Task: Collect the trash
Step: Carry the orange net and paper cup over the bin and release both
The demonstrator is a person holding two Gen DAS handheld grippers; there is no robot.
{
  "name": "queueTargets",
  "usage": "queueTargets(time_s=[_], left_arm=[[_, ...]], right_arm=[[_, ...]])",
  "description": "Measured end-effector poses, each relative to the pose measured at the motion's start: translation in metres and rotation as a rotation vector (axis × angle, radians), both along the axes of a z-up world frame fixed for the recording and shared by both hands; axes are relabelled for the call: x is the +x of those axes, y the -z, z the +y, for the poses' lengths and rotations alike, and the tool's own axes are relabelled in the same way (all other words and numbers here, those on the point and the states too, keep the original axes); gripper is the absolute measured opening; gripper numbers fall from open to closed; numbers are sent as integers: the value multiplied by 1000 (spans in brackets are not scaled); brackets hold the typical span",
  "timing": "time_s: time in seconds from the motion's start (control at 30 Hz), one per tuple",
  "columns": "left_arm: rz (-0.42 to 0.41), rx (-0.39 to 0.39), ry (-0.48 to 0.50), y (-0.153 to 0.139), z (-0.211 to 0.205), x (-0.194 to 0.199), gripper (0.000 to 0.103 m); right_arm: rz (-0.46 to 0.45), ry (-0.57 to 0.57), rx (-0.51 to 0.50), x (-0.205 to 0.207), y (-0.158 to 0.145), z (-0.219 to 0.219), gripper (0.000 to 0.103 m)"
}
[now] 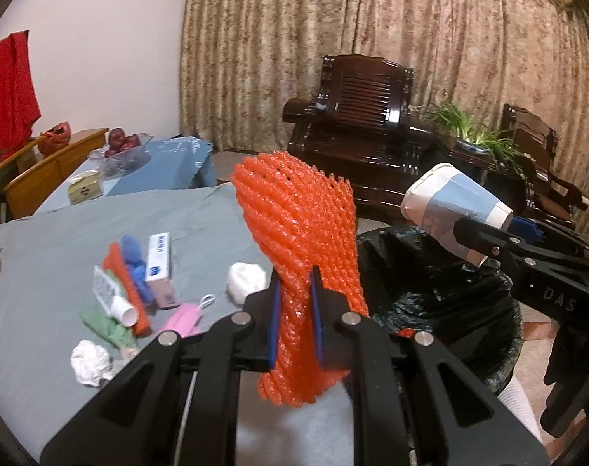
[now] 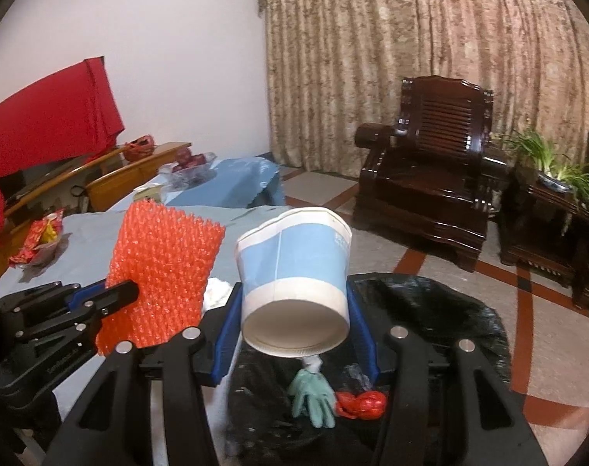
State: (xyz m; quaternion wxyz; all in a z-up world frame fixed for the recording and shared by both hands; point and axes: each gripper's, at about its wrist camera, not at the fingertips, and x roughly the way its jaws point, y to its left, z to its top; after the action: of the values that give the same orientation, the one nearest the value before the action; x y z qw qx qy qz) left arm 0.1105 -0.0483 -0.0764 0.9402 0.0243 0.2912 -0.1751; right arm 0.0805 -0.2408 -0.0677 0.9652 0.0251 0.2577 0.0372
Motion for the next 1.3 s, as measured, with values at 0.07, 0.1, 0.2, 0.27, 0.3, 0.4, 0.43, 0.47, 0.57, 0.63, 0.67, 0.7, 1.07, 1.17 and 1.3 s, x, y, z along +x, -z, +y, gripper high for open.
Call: queueTargets(time_s=[0.07,0.1,0.2,0.27,0.3,0.4,0.43,0.47,0.57,0.63,0.67,0.7,1.07,1.17,1.3], left_arm=[[-1,-2,16,0,-10,3,13],[-2,-1,26,0,-15,5,13],[-2,1,52,1,-29,8,13],[-1,1,64,2,-37,10,13],[1,0,71,2,-41,13,13],[4,3,92,4,-56,18,13],[5,4,97,5,-59,19,13],[7,5,107,6,-65,21,13],[13,8,125,9,-75,24,13],[17,11,135,12,-81,24,13],[21,13,141,14,-84,26,13],[24,14,146,15,-87,26,13],[57,35,178,31,-105,33,13],[76,28,193,34,-105,38,20],[87,18,198,37,-102,41,34]], right_arm=[[-2,17,0,-1,-1,-7,51],[-3,29,-1,-2,-1,-13,51],[-3,53,0,-2,-1,-24,51],[-2,71,-4,-3,-1,-35,51],[-1,77,-5,-3,-1,-38,51],[5,101,-4,-2,1,-50,51],[7,110,-5,-2,2,-54,51],[10,117,-7,-2,3,-57,51],[16,136,-11,-3,7,-66,51],[22,148,-12,-4,10,-71,51],[26,153,-11,-4,12,-73,51],[29,158,-11,-4,13,-75,51],[65,202,-10,-6,28,-93,51],[70,216,-13,-6,30,-95,55],[84,228,-20,-5,35,-100,67]])
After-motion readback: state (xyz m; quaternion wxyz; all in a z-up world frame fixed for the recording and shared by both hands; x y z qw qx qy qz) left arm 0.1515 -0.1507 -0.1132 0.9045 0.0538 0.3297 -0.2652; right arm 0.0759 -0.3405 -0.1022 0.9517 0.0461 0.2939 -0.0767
